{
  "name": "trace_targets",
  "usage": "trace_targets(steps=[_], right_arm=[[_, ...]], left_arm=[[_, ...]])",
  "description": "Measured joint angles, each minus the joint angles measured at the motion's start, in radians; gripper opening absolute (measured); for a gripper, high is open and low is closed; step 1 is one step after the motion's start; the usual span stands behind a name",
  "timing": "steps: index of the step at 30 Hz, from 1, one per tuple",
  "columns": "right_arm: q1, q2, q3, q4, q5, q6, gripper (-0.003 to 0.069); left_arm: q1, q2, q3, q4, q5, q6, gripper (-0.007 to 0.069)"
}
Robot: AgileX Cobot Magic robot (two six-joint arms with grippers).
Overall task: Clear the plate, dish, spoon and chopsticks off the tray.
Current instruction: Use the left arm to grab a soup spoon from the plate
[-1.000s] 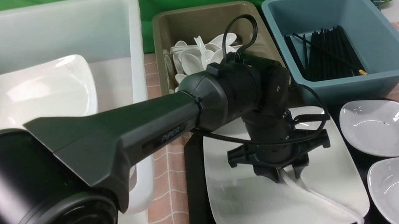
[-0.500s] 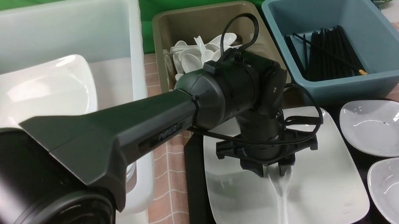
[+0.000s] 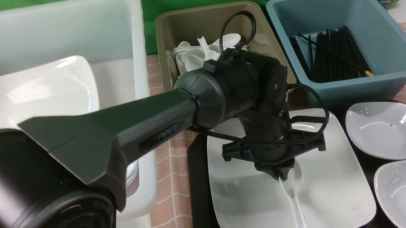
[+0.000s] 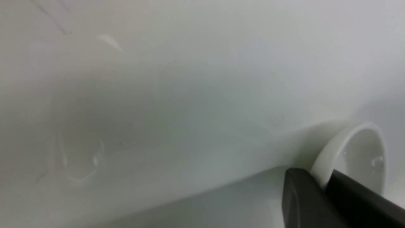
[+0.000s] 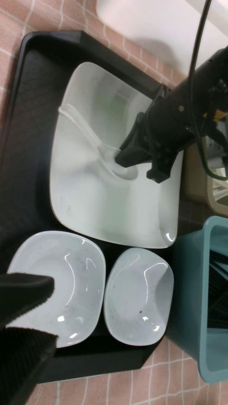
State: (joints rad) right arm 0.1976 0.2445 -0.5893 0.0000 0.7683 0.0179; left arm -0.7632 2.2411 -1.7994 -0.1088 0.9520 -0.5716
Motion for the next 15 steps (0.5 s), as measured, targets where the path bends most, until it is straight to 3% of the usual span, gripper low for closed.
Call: trace_targets(steps=[15], right_arm=[[0.0, 0.0, 0.0, 0.0, 0.0, 0.0, 0.0239]], left_arm=[[0.171, -0.188, -0.039, -0.177, 0.046, 0.185, 0.0011]])
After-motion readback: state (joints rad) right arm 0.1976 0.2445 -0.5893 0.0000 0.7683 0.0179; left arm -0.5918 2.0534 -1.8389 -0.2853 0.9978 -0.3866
